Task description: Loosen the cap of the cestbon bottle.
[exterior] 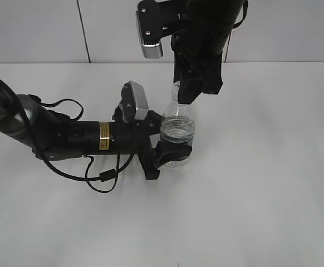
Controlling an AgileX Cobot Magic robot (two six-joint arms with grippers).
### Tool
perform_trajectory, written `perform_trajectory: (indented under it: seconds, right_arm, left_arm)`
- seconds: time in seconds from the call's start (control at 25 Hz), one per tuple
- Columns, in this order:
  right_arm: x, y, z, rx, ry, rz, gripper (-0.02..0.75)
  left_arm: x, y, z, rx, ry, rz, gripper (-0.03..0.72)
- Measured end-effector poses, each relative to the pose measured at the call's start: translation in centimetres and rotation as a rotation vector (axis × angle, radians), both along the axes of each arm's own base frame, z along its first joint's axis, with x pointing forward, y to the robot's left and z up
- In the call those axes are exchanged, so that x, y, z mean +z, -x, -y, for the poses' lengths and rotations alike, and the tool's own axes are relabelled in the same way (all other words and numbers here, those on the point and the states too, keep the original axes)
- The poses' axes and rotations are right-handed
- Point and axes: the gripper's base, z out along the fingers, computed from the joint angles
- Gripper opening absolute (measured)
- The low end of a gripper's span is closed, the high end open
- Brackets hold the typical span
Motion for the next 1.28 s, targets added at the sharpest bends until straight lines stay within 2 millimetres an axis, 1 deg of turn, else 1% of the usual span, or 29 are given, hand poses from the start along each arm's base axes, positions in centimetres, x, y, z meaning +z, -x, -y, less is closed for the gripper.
perform_trajectory:
  seconds: [0.28,0.48,0.72,0.84,1.04,1.16,1.28]
  right_arm:
    - [0.3,0.2,0.1,0.022,-0.005,0.004,0.303]
    - [2.4,1.0,0.3,0.027,-0.054,0.029,0.295]
    - [2.8,1.2,0.3,0.023,-0.066,0.033,0.295]
    - [4.2,1.7,0.7,0.011,-0.088,0.057,0.295]
    - [7.2,2.8,1.8,-0.003,-0.104,0.133,0.295]
    - [7.7,2.9,2.2,-0.09,-0.116,0.126,0.295]
    - [7.7,2.4,2.9,-0.239,-0.138,0.088,0.295]
  left_arm:
    - [0.0,0.0,0.0,-0.003,0.001,0.001,0.412]
    - [0.0,0.0,0.0,-0.004,0.0,0.0,0.412]
    - [0.0,0.0,0.0,-0.003,0.001,-0.001,0.412]
    - [0.0,0.0,0.0,-0.003,0.0,-0.001,0.412]
    - [0.3,0.0,0.0,-0.005,-0.008,0.007,0.412]
    - [0.4,0.0,0.0,-0.006,-0.017,0.011,0.412]
    - [0.4,0.0,0.0,-0.007,-0.018,0.013,0.412]
